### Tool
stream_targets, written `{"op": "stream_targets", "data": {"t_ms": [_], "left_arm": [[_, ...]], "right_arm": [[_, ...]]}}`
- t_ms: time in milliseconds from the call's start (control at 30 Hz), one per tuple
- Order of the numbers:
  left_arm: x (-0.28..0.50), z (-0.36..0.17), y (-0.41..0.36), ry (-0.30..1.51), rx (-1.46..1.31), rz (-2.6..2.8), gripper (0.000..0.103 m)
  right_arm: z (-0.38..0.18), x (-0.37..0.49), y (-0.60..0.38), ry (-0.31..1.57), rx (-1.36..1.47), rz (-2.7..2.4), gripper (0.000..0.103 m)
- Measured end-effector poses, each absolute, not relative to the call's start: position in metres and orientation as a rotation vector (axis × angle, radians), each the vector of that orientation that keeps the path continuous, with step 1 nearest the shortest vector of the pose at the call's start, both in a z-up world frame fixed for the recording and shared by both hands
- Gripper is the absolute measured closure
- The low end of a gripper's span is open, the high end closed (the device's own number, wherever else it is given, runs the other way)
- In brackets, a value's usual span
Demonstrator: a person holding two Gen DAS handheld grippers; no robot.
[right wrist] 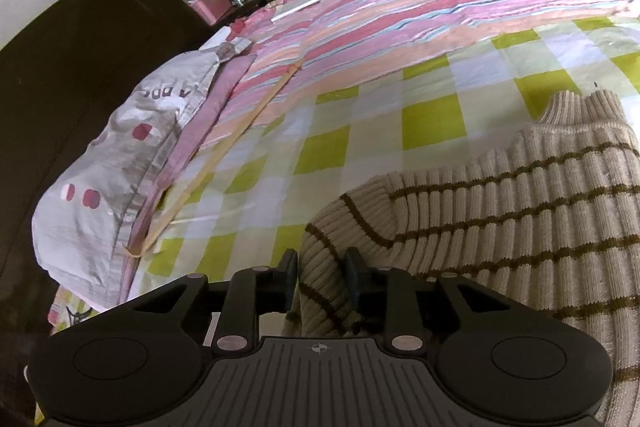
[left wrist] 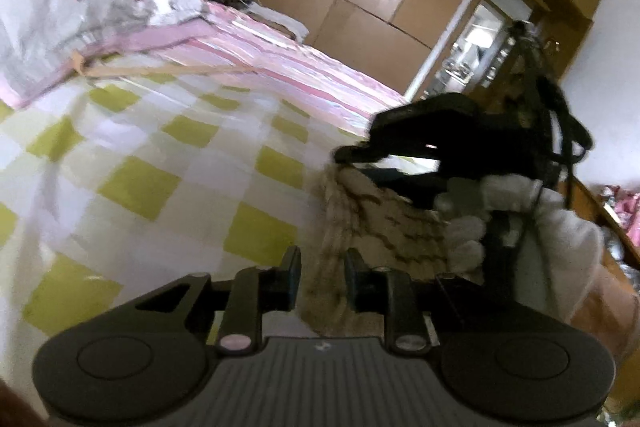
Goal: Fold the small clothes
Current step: 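Press the folded striped sweater flat with the right tool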
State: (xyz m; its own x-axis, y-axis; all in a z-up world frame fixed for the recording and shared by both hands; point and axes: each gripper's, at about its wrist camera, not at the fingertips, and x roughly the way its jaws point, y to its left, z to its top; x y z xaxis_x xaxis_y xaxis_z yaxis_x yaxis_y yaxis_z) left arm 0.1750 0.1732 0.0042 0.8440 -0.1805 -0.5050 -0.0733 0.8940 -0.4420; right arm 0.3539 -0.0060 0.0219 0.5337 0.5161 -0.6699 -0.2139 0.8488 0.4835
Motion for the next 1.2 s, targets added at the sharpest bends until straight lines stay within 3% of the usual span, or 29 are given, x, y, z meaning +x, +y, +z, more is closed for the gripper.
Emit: {"op": "stream_targets", "data": {"t_ms": [433,833,933,967,1000,1200], "left_arm": [[0.199,0.024,0.144,0.491,-0.344,-0.127,0.074],[0.251,0.005,0.126,0.589,-0.253,-0.067,0.075],[0.254,-0.005,0.135,0.619,-0.228,-0.009,0.077],[0.256,-0.008,0.137,0.640,-0.210,0.029,0.089],[0.260,-0.016,0.140,0.679,-0.198,0.068,0.091],[0.239,-0.013,0.170,0.643,-0.354,0.063,0.091]], "right_arm": [[0.061,0.318,-0.058,0.804,0.326,0.465,0.076],[0.048,0.266,-0.106,0.791,0.231,0.420,0.076],[0.046,0.258,-0.107,0.775,0.193,0.424,0.078],[0.045,0.256,-0.106,0.771,0.183,0.423,0.078],[0.044,0.255,-0.106,0.767,0.173,0.417,0.078],[0.047,0.248,-0.108,0.747,0.159,0.420,0.069]]}}
